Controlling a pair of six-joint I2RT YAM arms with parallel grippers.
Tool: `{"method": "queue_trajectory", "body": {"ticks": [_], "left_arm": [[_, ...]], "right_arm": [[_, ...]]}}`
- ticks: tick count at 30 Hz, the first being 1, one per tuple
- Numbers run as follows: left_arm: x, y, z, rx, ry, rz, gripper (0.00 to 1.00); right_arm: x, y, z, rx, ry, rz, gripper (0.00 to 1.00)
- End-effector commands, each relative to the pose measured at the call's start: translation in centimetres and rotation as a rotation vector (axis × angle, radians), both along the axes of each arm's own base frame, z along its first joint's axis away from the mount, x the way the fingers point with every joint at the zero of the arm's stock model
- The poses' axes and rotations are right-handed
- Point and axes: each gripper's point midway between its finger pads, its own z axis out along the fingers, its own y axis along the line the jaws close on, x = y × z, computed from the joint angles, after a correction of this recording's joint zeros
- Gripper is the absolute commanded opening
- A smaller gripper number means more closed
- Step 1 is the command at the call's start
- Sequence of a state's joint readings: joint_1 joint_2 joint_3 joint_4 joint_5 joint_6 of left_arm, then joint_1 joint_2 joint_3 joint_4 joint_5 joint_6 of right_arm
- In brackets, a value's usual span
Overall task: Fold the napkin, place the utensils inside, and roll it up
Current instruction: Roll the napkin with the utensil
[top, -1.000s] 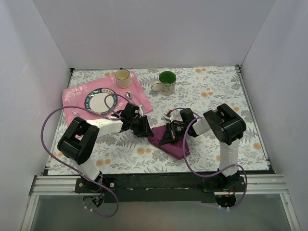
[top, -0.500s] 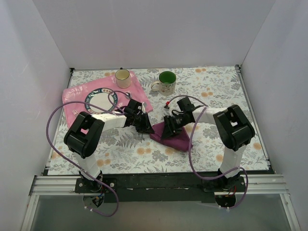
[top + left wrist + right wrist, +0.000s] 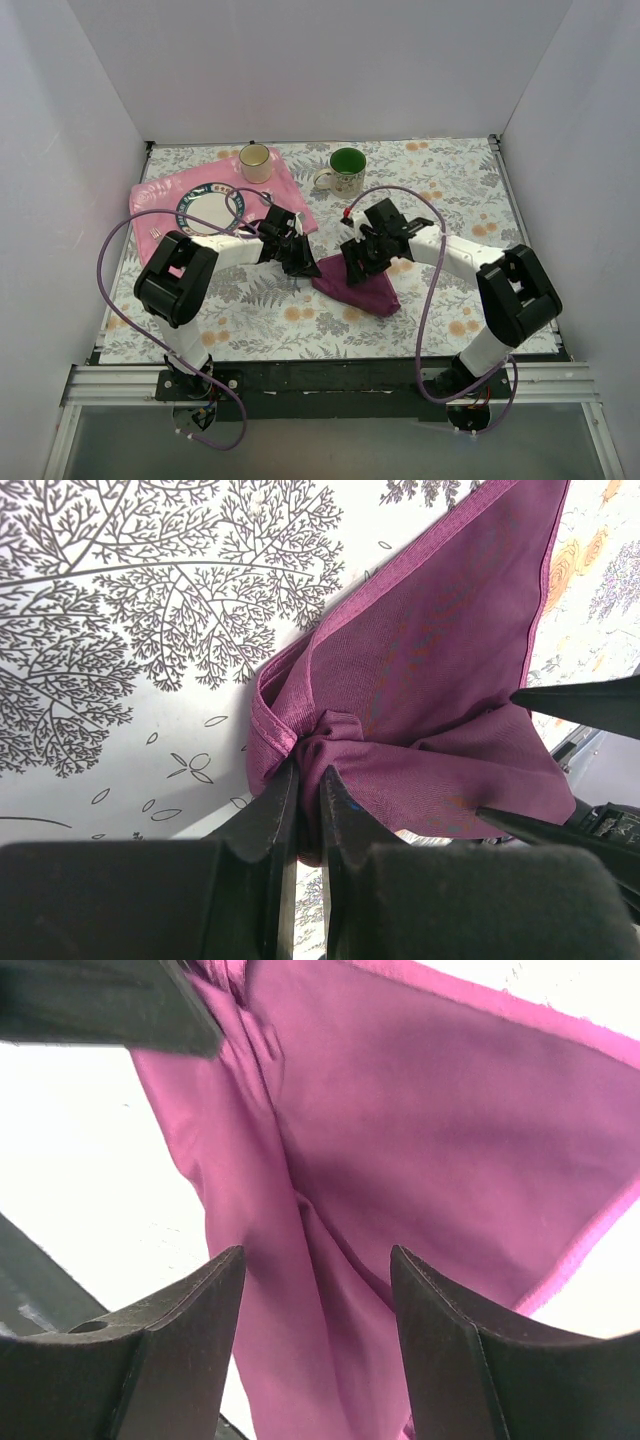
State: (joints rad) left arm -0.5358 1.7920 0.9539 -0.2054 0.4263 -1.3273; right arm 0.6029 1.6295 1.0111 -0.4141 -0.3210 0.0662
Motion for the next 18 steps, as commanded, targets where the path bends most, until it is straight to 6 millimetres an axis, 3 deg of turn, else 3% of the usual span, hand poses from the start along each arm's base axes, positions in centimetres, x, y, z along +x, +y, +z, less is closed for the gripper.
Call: {"method": "queue_trajectory", "body": {"ticks": [1, 6, 10, 13, 15, 16, 18], "left_arm": [[-2.8, 4.2, -5.4, 0.231, 0.1, 0.001, 0.0], [-2.8, 4.2, -5.5, 0.23, 0.103, -0.004, 0.0], [-2.7, 4.0, -5.3, 0.224, 0.099, -0.006, 0.0], [-2.8, 4.0, -5.2, 0.221, 0.103, -0.009, 0.0], [-2.8, 4.0, -5.1, 0.22, 0.103, -0.011, 0.0], [-2.8, 4.0, -5.1, 0.219, 0.102, -0.011, 0.0], [-2.7, 3.9, -5.0, 0.219, 0.1, -0.012, 0.0]], "right_arm": [[-0.2, -3.2, -1.2, -0.112, -0.093, -0.058, 0.67], [-1.2, -4.6, -3.3, -0.172, -0.087, -0.058, 0.63], [-0.7, -5.1, -3.1, -0.247, -0.157, -0.066, 0.63], [1.0, -6.0, -1.0, -0.346, -0.25, -0.116, 0.63], [2.0, -4.9, 1.9, -0.358, -0.348, -0.115, 0.63], [2.4, -5.6, 2.9, -0.419, -0.402, -0.144, 0.64], [2.6, -3.9, 5.6, -0.41, -0.483, -0.131, 0.66]]}}
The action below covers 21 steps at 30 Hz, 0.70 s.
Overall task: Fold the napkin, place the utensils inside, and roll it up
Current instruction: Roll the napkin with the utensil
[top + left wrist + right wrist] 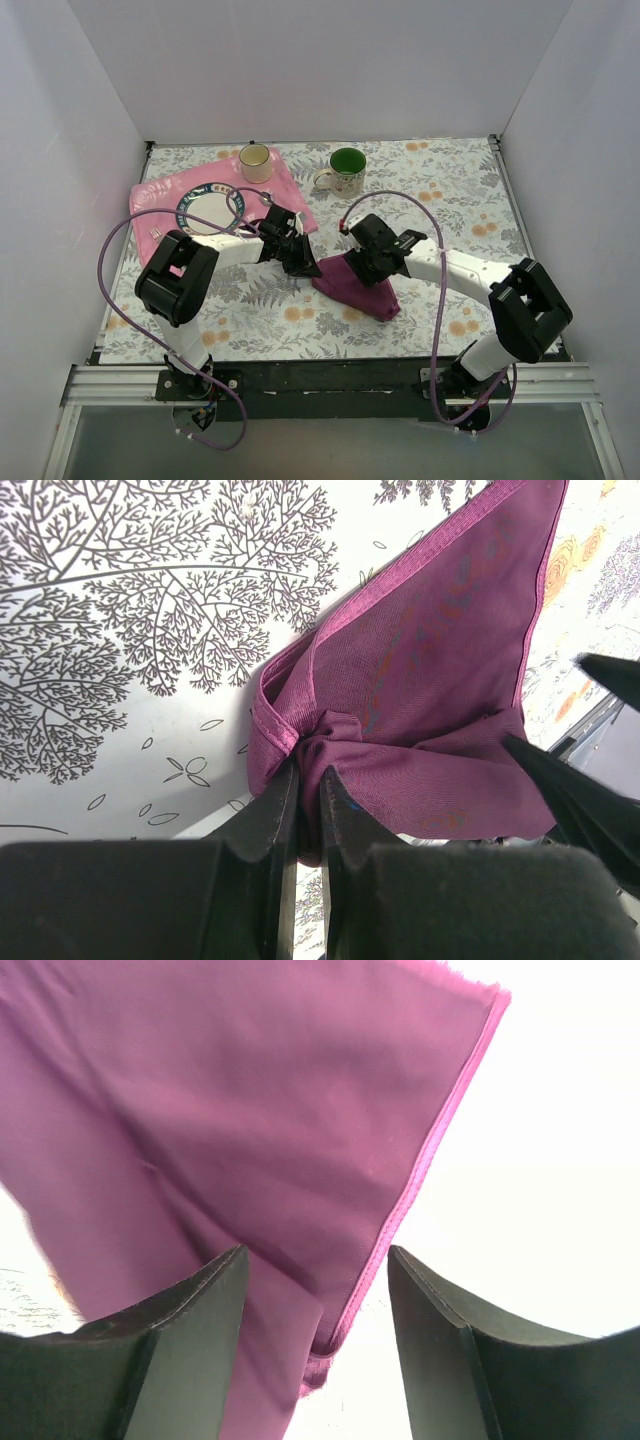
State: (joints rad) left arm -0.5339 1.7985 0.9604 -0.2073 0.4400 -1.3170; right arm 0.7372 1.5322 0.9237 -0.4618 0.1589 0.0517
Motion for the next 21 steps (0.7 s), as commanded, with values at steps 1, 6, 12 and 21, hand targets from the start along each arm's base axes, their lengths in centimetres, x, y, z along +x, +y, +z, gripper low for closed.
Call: {"method": "queue_trajectory", "body": {"ticks": [1, 6, 12, 21], "left_arm": [[-2.7, 4.1, -5.1, 0.228, 0.1, 0.001, 0.0], [-2.8, 3.9, -5.2, 0.223, 0.107, -0.002, 0.0], [-3.0, 4.2, -5.4, 0.232, 0.107, -0.003, 0.0], [-3.1, 4.3, -5.5, 0.233, 0.11, -0.006, 0.0]], "right_arm": [[2.8, 1.3, 7.5, -0.066, -0.273, -0.023, 0.67], [0.0, 6.1, 7.9, -0.028, -0.309, 0.21, 0.73], [-2.7, 8.7, 5.2, -0.024, -0.276, 0.38, 0.72], [-3.7, 8.2, 0.2, -0.091, -0.205, 0.395, 0.66]]}}
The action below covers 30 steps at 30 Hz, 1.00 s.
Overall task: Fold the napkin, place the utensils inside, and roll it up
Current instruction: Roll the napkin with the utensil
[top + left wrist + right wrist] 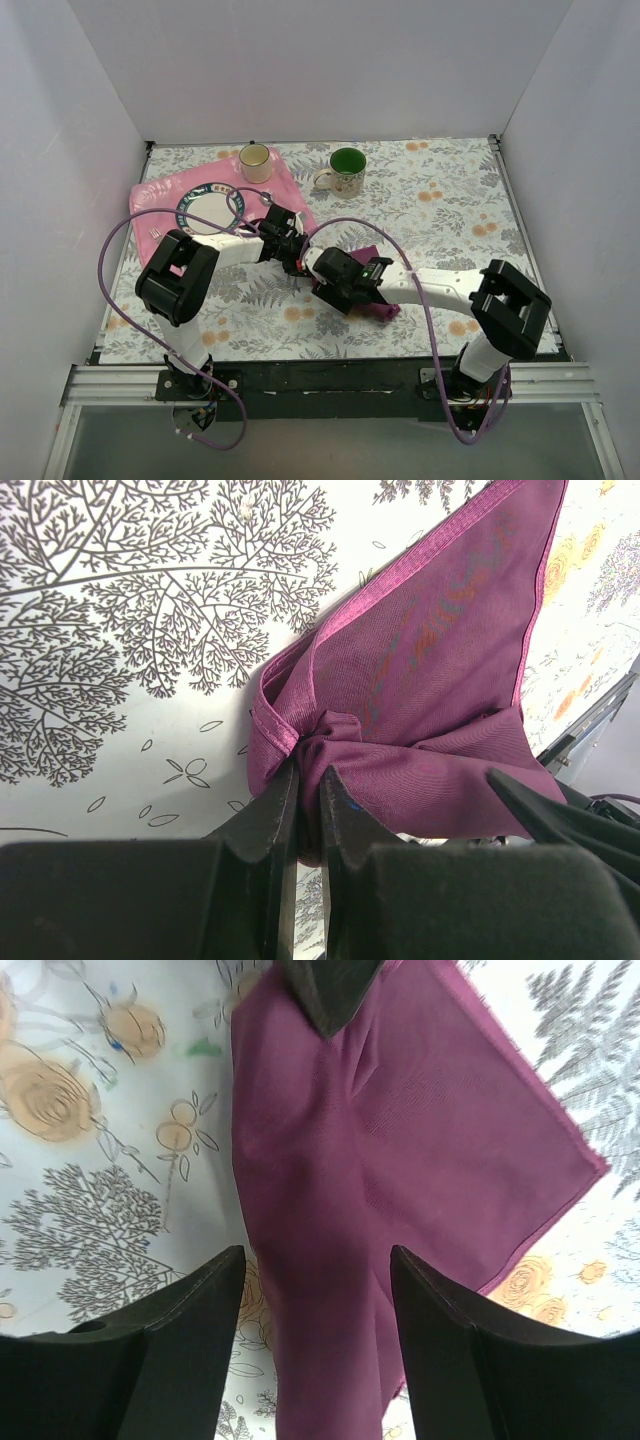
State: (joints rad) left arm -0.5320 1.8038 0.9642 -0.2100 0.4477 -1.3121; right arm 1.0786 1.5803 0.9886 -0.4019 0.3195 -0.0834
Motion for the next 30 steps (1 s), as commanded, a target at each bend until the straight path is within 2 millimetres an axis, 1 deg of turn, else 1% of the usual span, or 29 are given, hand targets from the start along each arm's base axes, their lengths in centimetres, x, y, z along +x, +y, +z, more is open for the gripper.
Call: {"method": "queue_trajectory", "body": {"ticks": [1, 7, 10, 11, 13, 14, 16, 17, 18, 19, 20, 21, 22, 23, 24, 25, 26, 27, 28, 29, 30], "left_arm": [[-3.1, 4.2, -5.5, 0.233, 0.104, -0.004, 0.0], [-3.0, 4.1, -5.4, 0.23, 0.111, -0.009, 0.0], [-3.0, 4.0, -5.5, 0.232, 0.11, -0.011, 0.0], [-3.0, 4.0, -5.4, 0.231, 0.11, -0.014, 0.0], [-3.0, 4.2, -5.3, 0.236, 0.105, -0.015, 0.0], [-3.0, 4.2, -5.3, 0.237, 0.101, -0.015, 0.0], [-2.6, 4.2, -4.8, 0.237, 0.082, -0.014, 0.0], [-2.5, 4.4, -4.6, 0.239, 0.084, -0.012, 0.0], [-2.1, 4.4, -4.2, 0.236, 0.071, -0.012, 0.01], [-1.4, 4.5, -3.6, 0.237, 0.051, -0.001, 0.11], [-1.1, 4.5, -3.1, 0.237, 0.038, 0.003, 0.16], [-0.4, 4.8, -2.5, 0.234, 0.02, 0.017, 0.24], [0.6, 4.7, -1.1, 0.223, -0.016, 0.03, 0.3], [1.0, 5.0, -0.6, 0.232, -0.025, 0.038, 0.37], [1.7, 5.5, 0.1, 0.236, -0.038, 0.058, 0.39], [2.4, 5.6, 1.4, 0.227, -0.071, 0.069, 0.43], [3.1, 5.8, 2.4, 0.232, -0.091, 0.085, 0.5], [3.6, 6.1, 3.3, 0.231, -0.11, 0.104, 0.53], [3.8, 6.4, 3.9, 0.233, -0.121, 0.123, 0.57], [4.0, 6.6, 5.2, 0.226, -0.15, 0.139, 0.62], [4.1, 6.7, 5.8, 0.221, -0.161, 0.155, 0.66]], "right_arm": [[0.0, 0.3, -1.6, -0.005, -0.003, 0.015, 0.66], [-0.5, -0.3, -3.8, -0.039, 0.023, 0.015, 0.6], [-0.3, -0.7, -4.5, -0.054, 0.016, -0.005, 0.51], [-0.2, -0.9, -4.7, -0.058, 0.017, -0.014, 0.41], [-0.3, -1.2, -5.0, -0.056, 0.021, -0.025, 0.32], [-0.4, -1.2, -5.1, -0.048, 0.028, -0.028, 0.25], [-0.7, -1.2, -5.5, -0.03, 0.051, -0.026, 0.19], [-0.8, -1.1, -5.5, -0.015, 0.061, -0.025, 0.13], [-1.0, -1.1, -5.6, -0.002, 0.075, -0.028, 0.11], [-1.2, -0.7, -5.6, 0.026, 0.099, -0.027, 0.09], [-1.5, -0.8, -5.9, 0.036, 0.121, -0.025, 0.06], [-2.0, -0.4, -5.9, 0.072, 0.16, -0.025, 0.04], [-1.8, 0.0, -5.7, 0.116, 0.173, -0.031, 0.03], [-2.2, -0.1, -5.9, 0.136, 0.201, -0.023, 0.02], [-2.9, 0.6, -5.8, 0.192, 0.259, -0.019, 0.02], [-2.7, 1.0, -5.6, 0.242, 0.286, -0.037, 0.01], [-2.9, 1.1, -5.6, 0.266, 0.312, -0.04, 0.01], [-3.5, 1.4, -5.5, 0.296, 0.358, -0.031, 0.01], [-3.3, 1.5, -5.5, 0.322, 0.383, -0.055, 0.01], [-3.2, 1.8, -5.4, 0.35, 0.401, -0.055, 0.01], [-3.7, 2.3, -5.3, 0.38, 0.452, -0.043, 0.01]]}}
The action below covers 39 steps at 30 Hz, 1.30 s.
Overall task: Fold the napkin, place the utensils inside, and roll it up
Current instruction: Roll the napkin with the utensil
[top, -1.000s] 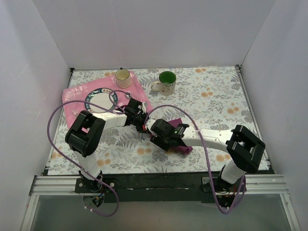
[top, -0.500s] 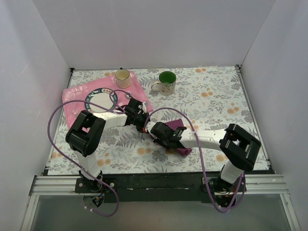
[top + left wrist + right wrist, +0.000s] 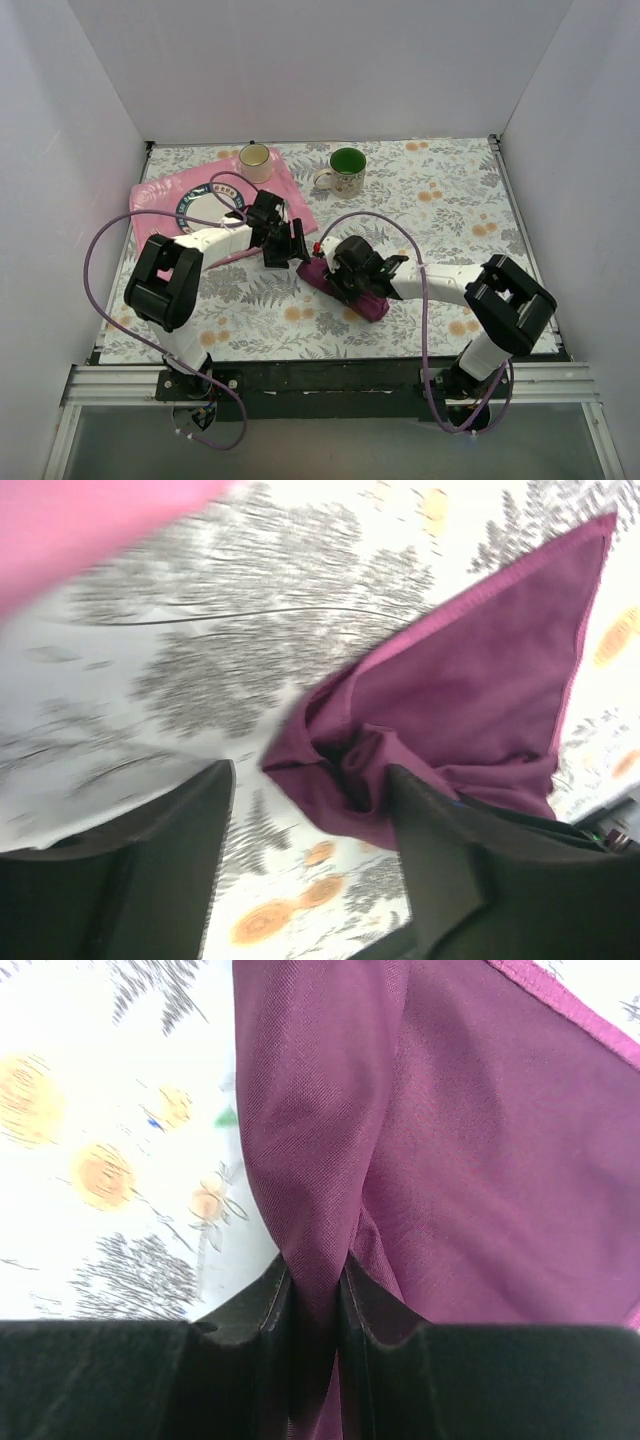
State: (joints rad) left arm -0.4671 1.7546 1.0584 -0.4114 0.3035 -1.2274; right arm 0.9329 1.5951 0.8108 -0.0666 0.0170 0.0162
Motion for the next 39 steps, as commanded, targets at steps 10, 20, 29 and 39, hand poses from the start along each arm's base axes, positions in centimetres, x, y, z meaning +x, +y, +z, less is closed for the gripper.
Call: {"method": "queue_trajectory", "body": {"ticks": [10, 20, 29, 39], "left_arm": [[-2.4, 2.4, 9.0, -0.084, -0.153, 0.174, 0.92], [-6.7, -2.1, 6.6, -0.298, -0.004, 0.325, 0.89], [-5.7, -1.6, 2.8, -0.24, 0.118, 0.517, 0.8], [-5.8, -1.9, 1.2, -0.104, 0.167, 0.581, 0.72]], "right_arm": [[-3.8, 1.4, -2.7, 0.291, 0.6, -0.004, 0.01], [-4.4, 2.0, -2.8, 0.436, 0.833, -0.09, 0.01], [-4.3, 2.3, -2.2, 0.515, 0.877, -0.21, 0.01], [-3.6, 3.0, -1.4, 0.571, 0.872, -0.282, 0.01]]}}
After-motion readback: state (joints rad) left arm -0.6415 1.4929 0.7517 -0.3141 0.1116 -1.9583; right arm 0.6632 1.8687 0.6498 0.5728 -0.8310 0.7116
